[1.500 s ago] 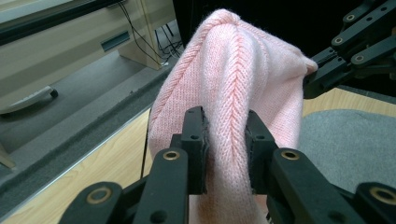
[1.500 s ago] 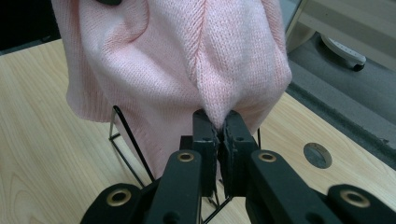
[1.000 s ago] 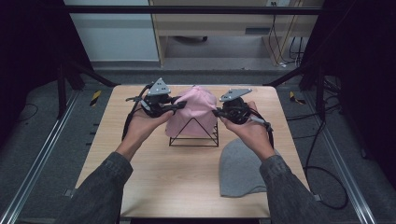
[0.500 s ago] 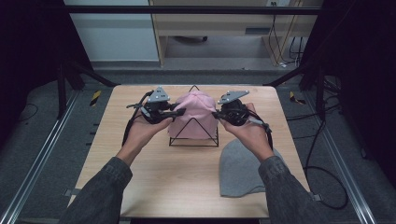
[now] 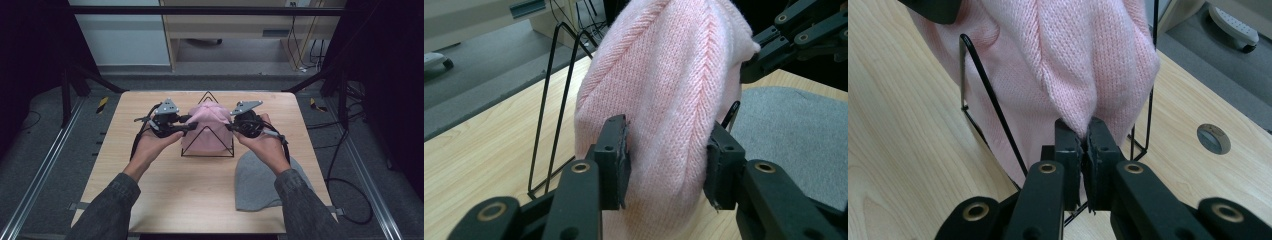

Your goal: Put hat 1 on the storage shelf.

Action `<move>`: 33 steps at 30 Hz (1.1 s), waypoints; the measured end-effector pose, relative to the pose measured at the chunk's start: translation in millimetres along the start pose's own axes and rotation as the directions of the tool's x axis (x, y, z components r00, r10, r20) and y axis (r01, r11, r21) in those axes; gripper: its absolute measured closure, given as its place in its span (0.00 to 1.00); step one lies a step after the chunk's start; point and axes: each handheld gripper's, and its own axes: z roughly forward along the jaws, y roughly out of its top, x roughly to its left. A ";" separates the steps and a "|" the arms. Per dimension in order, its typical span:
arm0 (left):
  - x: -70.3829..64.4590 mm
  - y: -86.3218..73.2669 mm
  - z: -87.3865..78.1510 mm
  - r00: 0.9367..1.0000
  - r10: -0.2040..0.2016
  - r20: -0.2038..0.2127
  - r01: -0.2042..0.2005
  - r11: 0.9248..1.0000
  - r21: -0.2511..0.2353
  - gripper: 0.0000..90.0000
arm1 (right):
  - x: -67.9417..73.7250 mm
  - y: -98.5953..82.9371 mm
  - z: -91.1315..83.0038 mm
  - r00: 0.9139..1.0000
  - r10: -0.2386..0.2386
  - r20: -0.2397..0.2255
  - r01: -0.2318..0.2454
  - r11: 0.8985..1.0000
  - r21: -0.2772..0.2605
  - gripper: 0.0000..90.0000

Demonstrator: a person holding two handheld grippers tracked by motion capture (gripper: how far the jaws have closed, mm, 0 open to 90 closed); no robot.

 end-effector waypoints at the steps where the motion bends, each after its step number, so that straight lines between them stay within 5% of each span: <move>1: -0.6 -0.5 -0.3 1.000 -0.005 0.003 0.005 1.000 -0.008 0.64 | 0.2 -0.3 0.7 1.000 0.001 -0.001 -0.001 1.000 -0.002 0.96; 9: -6.2 -0.7 -8.0 1.000 0.012 -0.005 -0.012 1.000 -0.024 0.62 | 0.7 -3.5 2.8 1.000 0.003 -0.007 -0.003 1.000 0.006 0.96; 16: -6.9 -4.7 -7.7 0.999 0.033 -0.041 -0.032 0.999 0.027 0.84 | 2.3 -10.1 8.4 1.000 0.009 -0.015 -0.009 1.000 0.025 0.96; 23: -9.4 -7.7 -4.8 0.999 0.038 -0.038 -0.036 0.998 0.051 0.84 | 2.7 -16.3 11.8 1.000 0.015 -0.020 -0.014 0.999 0.041 0.95; 28: -10.8 -7.3 -9.6 0.998 0.015 -0.061 -0.013 1.000 0.026 0.69 | 4.9 -19.3 10.2 0.999 0.018 -0.034 -0.016 0.999 0.050 0.74; 33: -13.7 -11.7 -22.7 0.996 0.001 -0.093 0.001 1.000 0.017 0.44 | 2.4 -26.0 -12.2 0.999 0.031 -0.012 -0.030 0.999 0.017 0.50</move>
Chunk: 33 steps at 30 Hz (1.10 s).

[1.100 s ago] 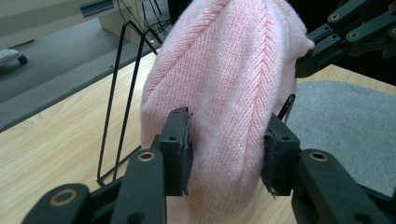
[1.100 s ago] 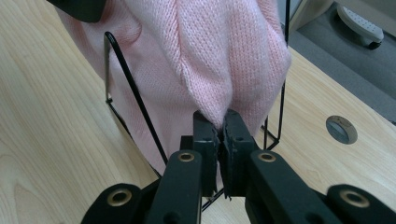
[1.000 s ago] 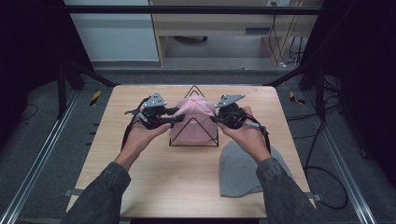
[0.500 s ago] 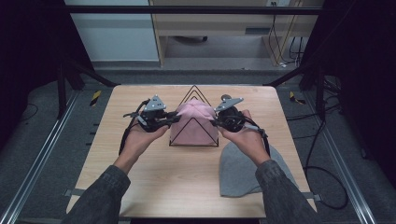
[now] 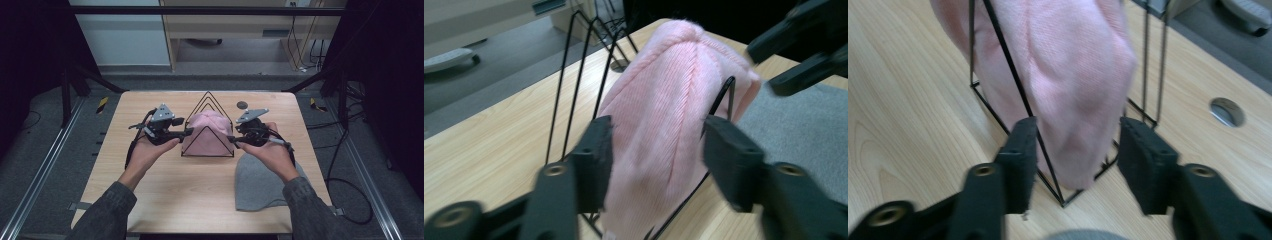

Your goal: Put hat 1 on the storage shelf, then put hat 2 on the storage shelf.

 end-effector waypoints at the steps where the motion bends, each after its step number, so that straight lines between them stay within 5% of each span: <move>1: -0.4 -2.3 -2.3 1.000 0.004 -0.004 -0.004 1.000 0.001 0.40 | -2.8 -4.6 -6.3 1.000 0.011 0.017 -0.011 1.000 -0.010 0.45; 7: -4.9 -33.9 -19.0 0.999 -0.007 -0.041 0.008 0.999 0.039 0.21 | -25.3 -33.4 -19.5 0.993 0.072 0.099 -0.075 0.997 0.026 0.30; 13: -9.8 -77.1 -26.0 0.999 -0.041 -0.033 0.044 0.996 0.083 0.11 | -48.6 -62.1 -15.0 0.981 0.163 0.105 -0.174 0.979 0.105 0.29; 20: -9.4 -98.3 -37.4 0.998 -0.028 -0.062 0.036 0.990 0.134 0.11 | -69.8 -96.4 -4.8 0.963 0.222 0.154 -0.251 0.944 0.212 0.52; 28: -3.6 -111.5 -43.8 0.995 -0.049 -0.092 0.063 0.985 0.158 0.11 | -91.8 -128.1 -9.2 0.937 0.289 0.194 -0.335 0.903 0.271 0.55; 33: -4.1 -112.4 -40.8 0.995 -0.029 -0.096 0.046 0.983 0.178 0.11 | -100.7 -140.2 -9.6 0.925 0.318 0.209 -0.369 0.881 0.296 0.54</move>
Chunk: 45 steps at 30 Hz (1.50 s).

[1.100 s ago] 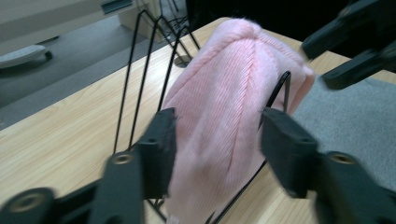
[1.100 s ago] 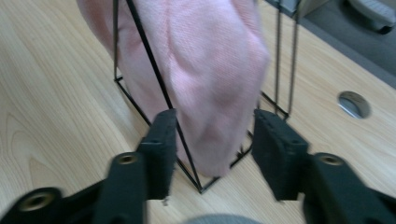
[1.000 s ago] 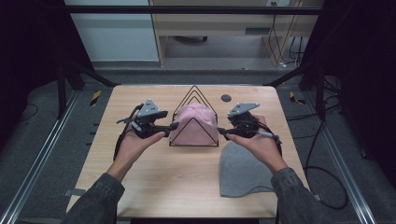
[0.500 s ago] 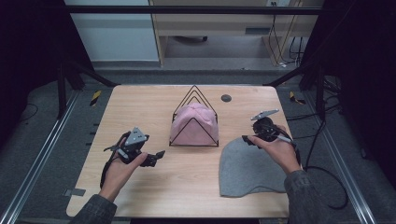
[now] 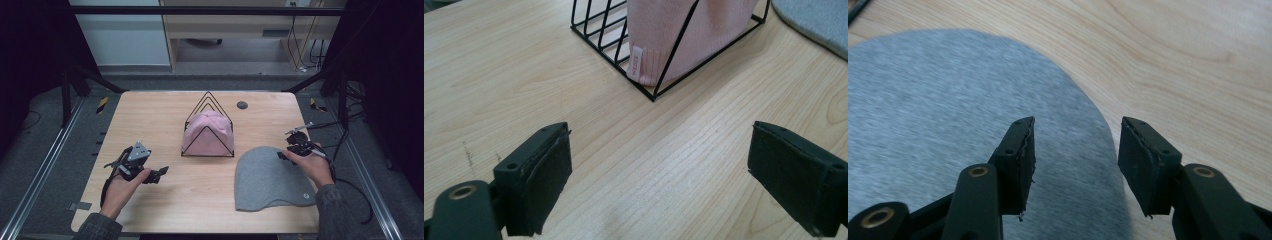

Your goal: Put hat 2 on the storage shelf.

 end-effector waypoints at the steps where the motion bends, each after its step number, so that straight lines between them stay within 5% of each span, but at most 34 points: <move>1: -0.6 0.0 0.3 1.000 0.005 -0.005 -0.005 1.000 0.003 0.11 | -2.1 -1.2 2.1 1.000 0.007 -0.002 -0.007 1.000 0.003 0.54; 10: 0.6 -0.5 -0.1 1.000 0.002 -0.003 -0.002 1.000 0.001 0.11 | -4.1 -5.6 13.3 1.000 0.017 -0.020 -0.016 0.999 0.036 0.57; 18: -0.3 -0.1 0.5 1.000 0.010 -0.007 -0.010 1.000 0.008 0.11 | -3.1 -7.3 10.3 0.999 -0.012 -0.047 0.014 0.999 0.040 0.90; 22: -0.1 -0.3 0.6 1.000 0.004 -0.007 -0.004 1.000 0.006 0.11 | -0.5 -8.7 5.6 0.998 -0.024 -0.062 0.025 1.000 0.011 0.97; 32: 0.0 -0.6 2.0 1.000 -0.004 -0.003 0.004 1.000 0.008 0.10 | 17.3 -8.6 -25.0 0.994 -0.082 -0.070 0.076 0.993 -0.085 0.98; 45: -3.4 -1.2 6.9 0.999 -0.017 0.045 0.016 0.999 0.031 0.09 | 47.0 -1.0 -62.0 0.977 -0.191 -0.096 0.168 0.965 -0.200 0.99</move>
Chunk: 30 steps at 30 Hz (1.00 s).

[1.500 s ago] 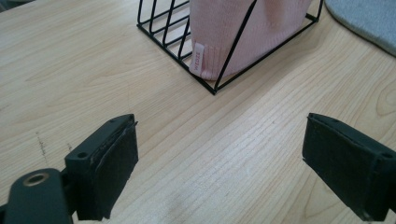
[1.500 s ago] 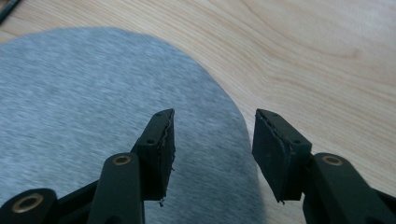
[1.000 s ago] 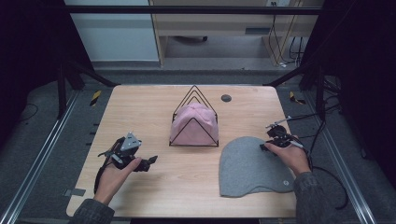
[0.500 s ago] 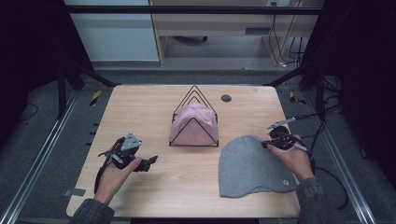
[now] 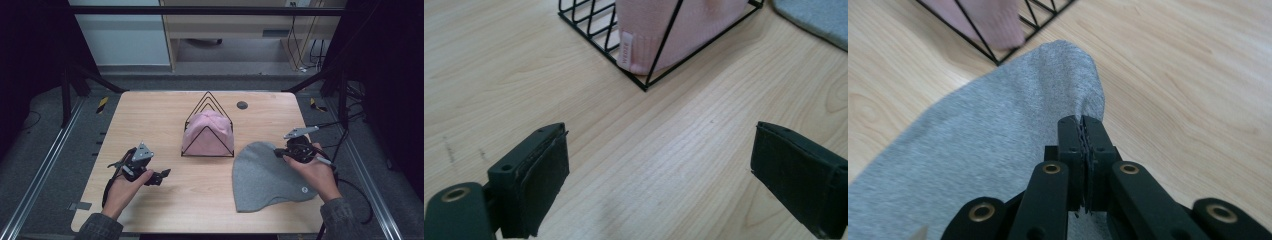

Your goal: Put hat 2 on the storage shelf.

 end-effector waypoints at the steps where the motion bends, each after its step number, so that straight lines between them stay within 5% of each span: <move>1: -0.4 -0.1 0.6 1.000 -0.003 0.006 0.003 1.000 0.002 0.08 | 2.9 2.3 -2.4 1.000 -0.008 -0.004 0.008 1.000 -0.005 0.99; 13: -10.8 0.8 8.2 0.995 0.016 0.103 -0.019 0.999 0.029 0.08 | 42.7 40.3 -28.5 0.991 -0.117 -0.066 0.112 0.991 -0.078 0.99; 30: -25.3 8.8 7.6 0.976 0.038 0.217 -0.031 0.999 -0.035 0.12 | 101.7 105.4 -51.3 0.954 -0.279 -0.107 0.258 0.949 -0.180 0.99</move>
